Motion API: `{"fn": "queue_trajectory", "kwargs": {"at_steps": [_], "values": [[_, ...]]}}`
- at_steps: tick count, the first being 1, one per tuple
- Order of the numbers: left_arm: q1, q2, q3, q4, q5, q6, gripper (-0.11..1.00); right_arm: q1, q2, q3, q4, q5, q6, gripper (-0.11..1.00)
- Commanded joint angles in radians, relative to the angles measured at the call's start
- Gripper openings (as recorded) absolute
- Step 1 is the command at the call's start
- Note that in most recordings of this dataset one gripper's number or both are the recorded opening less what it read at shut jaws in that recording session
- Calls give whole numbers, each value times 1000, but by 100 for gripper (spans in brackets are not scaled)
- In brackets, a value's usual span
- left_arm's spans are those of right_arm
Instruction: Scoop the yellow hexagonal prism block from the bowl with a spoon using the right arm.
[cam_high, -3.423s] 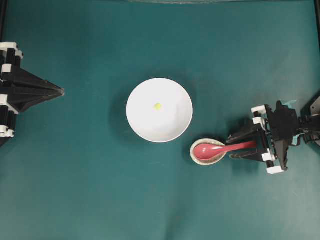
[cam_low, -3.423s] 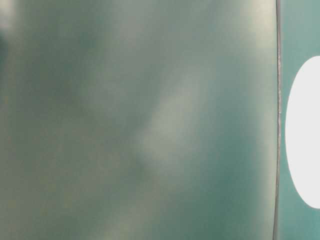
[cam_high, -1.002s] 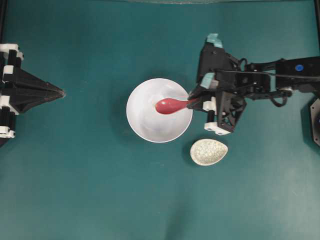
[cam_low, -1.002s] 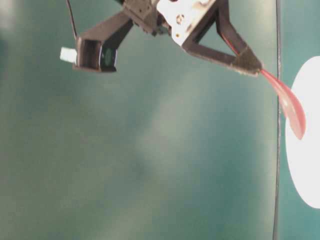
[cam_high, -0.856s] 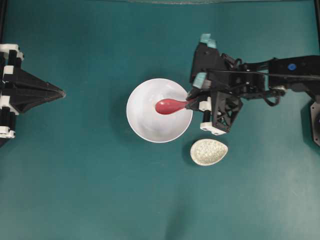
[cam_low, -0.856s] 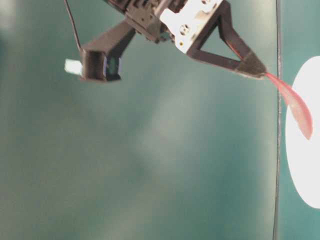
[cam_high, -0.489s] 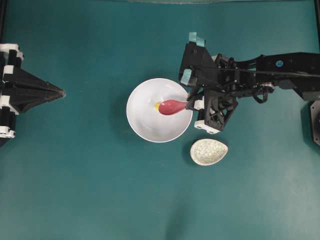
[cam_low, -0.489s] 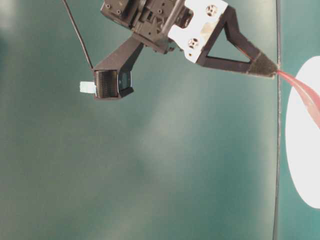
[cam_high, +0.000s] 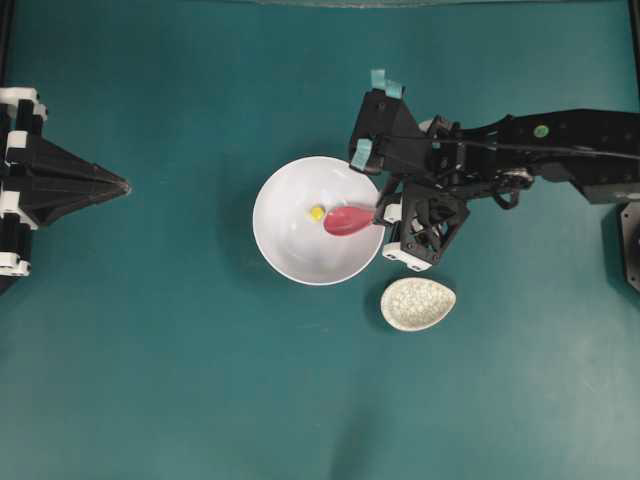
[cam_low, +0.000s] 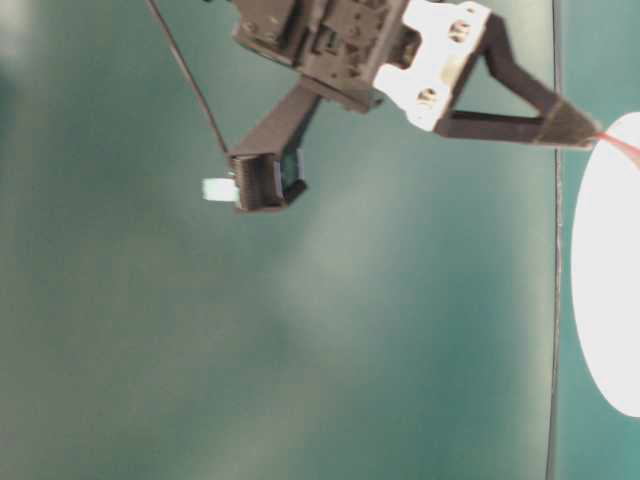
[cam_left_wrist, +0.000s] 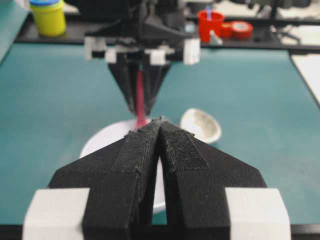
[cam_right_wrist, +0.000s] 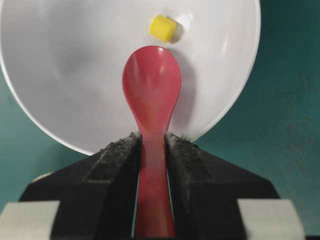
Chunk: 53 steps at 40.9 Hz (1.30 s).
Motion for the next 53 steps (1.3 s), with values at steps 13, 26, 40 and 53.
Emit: {"fn": "queue_trajectory", "kwargs": {"at_steps": [13, 26, 40, 53], "values": [[0, 8, -17, 2, -11, -2, -1, -5, 15, -26, 5, -51, 2, 24], [0, 8, -15, 2, -11, -3, -1, -17, 40, -41, 2, -100, -2, 24], [0, 8, -15, 2, -9, -3, -1, -25, 48, -52, -2, -183, -6, 24], [0, 8, -15, 2, -5, -3, -1, -25, 48, -51, -2, -244, -6, 24]]}}
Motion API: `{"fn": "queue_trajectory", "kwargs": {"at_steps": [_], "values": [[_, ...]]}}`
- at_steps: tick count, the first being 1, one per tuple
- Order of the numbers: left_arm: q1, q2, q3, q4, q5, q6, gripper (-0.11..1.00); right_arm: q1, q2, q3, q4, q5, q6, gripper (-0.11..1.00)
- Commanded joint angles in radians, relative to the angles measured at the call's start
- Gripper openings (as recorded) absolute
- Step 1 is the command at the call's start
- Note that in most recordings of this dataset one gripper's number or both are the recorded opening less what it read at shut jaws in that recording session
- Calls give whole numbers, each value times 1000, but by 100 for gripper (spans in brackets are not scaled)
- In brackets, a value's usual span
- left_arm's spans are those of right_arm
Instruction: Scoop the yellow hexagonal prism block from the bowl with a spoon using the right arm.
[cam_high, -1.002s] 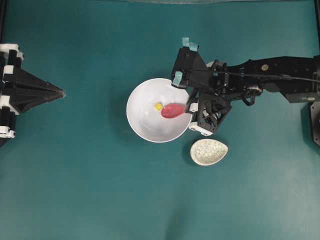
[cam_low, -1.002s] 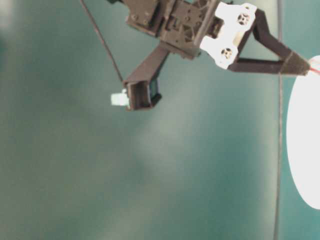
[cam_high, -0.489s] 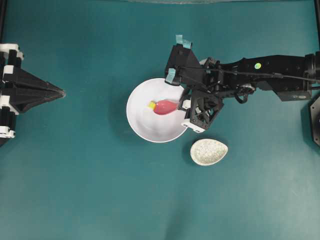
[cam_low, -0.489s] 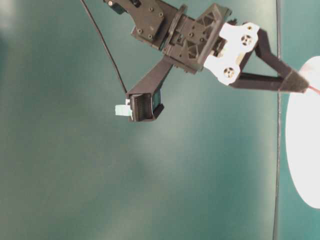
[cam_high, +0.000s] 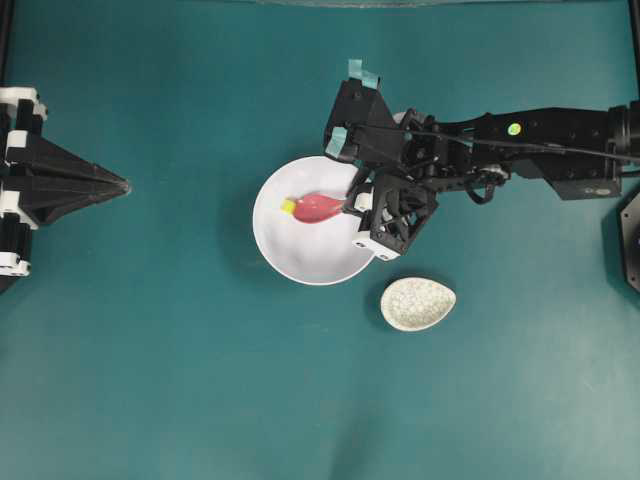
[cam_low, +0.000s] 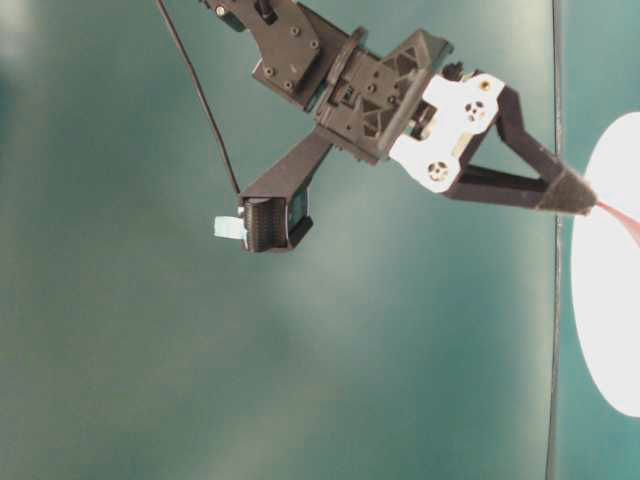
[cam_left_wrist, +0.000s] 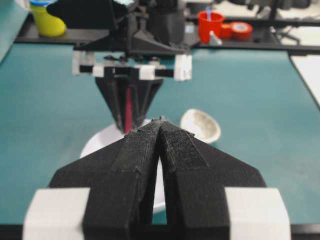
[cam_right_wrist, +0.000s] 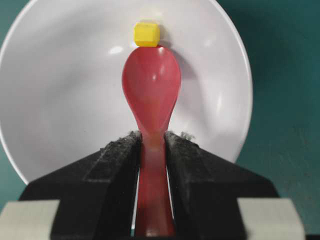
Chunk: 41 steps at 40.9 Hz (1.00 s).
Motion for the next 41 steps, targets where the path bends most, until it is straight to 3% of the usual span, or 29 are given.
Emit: {"fn": "queue_trajectory", "kwargs": {"at_steps": [1, 41], "values": [[2, 8, -15, 2, -6, -2, -1, -2, -12, -21, -2, -20, -2, 24], [2, 8, -15, 2, -5, -2, -1, 28, -8, -37, -9, -61, -5, 24]]}}
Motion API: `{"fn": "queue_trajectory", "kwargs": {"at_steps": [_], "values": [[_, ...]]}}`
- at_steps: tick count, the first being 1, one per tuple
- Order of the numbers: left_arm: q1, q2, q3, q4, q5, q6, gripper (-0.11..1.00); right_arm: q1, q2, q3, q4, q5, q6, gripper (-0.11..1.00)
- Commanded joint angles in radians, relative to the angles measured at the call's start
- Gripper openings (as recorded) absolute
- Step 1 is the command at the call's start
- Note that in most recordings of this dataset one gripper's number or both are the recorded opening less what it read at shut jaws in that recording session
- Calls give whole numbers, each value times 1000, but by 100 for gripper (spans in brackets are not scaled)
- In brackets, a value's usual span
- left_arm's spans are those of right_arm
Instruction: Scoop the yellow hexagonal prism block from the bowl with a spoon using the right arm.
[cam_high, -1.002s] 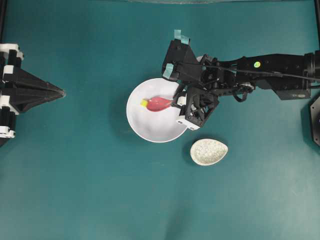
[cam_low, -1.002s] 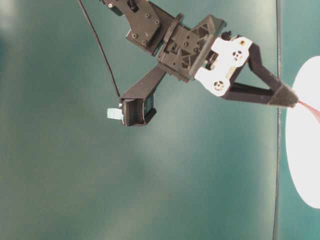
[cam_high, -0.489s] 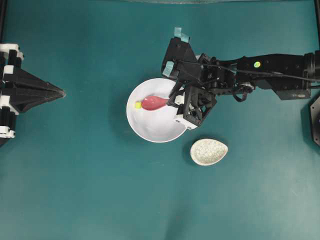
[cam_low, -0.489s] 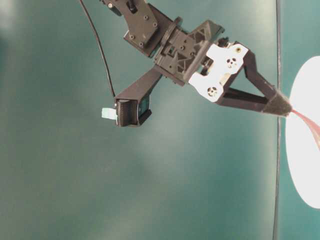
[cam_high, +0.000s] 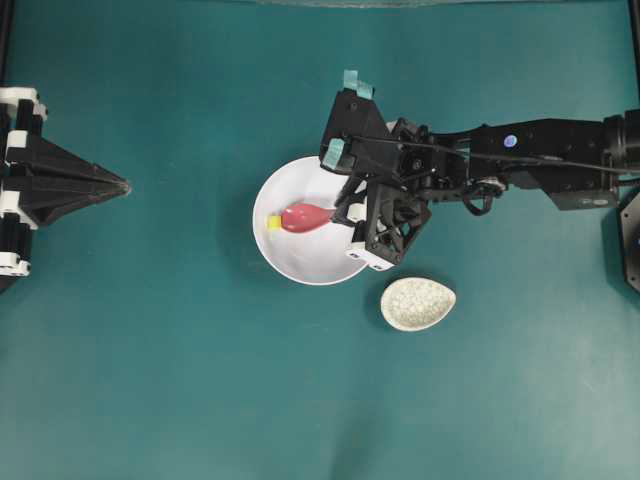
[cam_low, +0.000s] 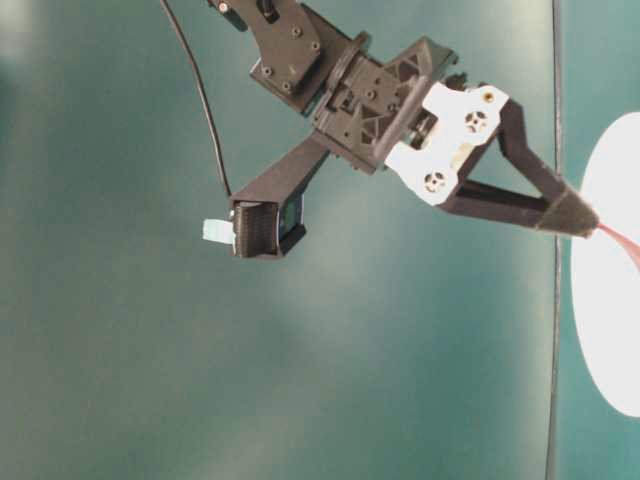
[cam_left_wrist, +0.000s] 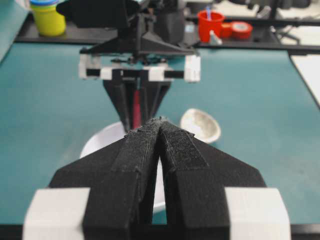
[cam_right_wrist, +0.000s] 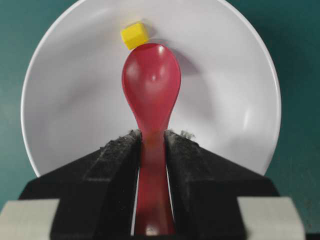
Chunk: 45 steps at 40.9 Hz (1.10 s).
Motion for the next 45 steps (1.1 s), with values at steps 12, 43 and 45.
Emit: {"fn": "queue_trajectory", "kwargs": {"at_steps": [12, 43, 45], "values": [[0, 8, -15, 3, -3, -2, -1, -5, -95, -44, -35, 58, -2, 24], [0, 8, -15, 3, 0, 0, -1, -5, -233, -121, -21, 499, 95, 24], [0, 8, -15, 3, 0, 0, -1, -5, -224, -138, -21, 546, 109, 24]]}}
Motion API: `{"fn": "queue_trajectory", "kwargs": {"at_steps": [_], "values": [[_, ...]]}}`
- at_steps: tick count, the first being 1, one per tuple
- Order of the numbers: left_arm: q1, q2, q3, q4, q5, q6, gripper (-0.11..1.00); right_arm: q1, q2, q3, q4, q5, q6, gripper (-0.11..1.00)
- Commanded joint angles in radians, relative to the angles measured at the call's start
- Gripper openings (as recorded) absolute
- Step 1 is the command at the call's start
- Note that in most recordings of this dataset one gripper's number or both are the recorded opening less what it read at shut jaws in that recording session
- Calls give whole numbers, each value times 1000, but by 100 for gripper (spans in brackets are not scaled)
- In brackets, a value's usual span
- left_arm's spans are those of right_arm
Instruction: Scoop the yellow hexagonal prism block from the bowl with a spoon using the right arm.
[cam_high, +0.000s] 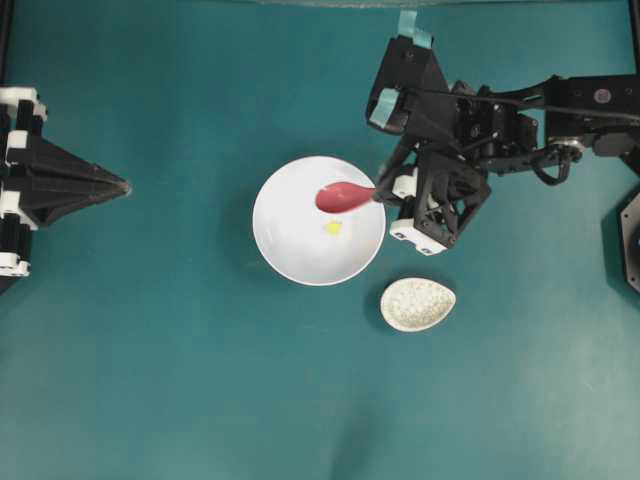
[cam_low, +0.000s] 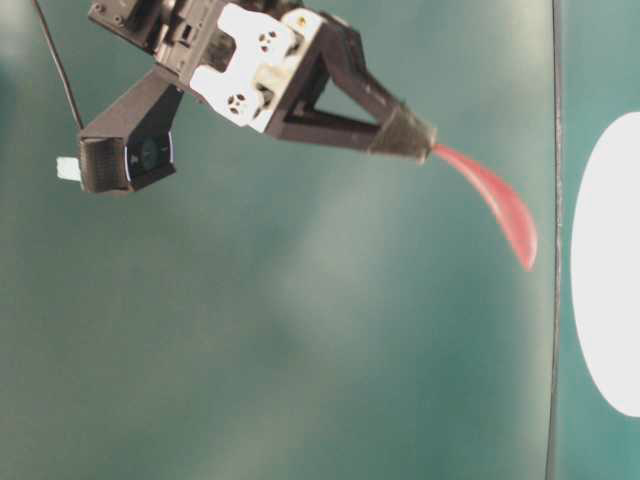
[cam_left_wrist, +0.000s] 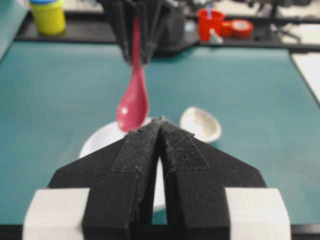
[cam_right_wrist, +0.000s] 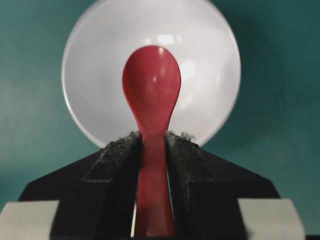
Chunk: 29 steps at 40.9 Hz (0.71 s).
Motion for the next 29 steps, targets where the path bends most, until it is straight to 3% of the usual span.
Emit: {"fn": "queue_trajectory", "kwargs": {"at_steps": [1, 12, 21, 29], "values": [[2, 8, -15, 3, -5, 0, -1, -2, -2, -54, 3, 86, 18, 24], [3, 8, -15, 3, -5, 0, -1, -2, 86, -166, 35, 288, 37, 23], [2, 8, -15, 3, -3, 0, -1, -2, 135, -225, 54, 342, 37, 24], [2, 8, -15, 3, -3, 2, -1, -2, 164, -232, 107, 353, 37, 24]]}}
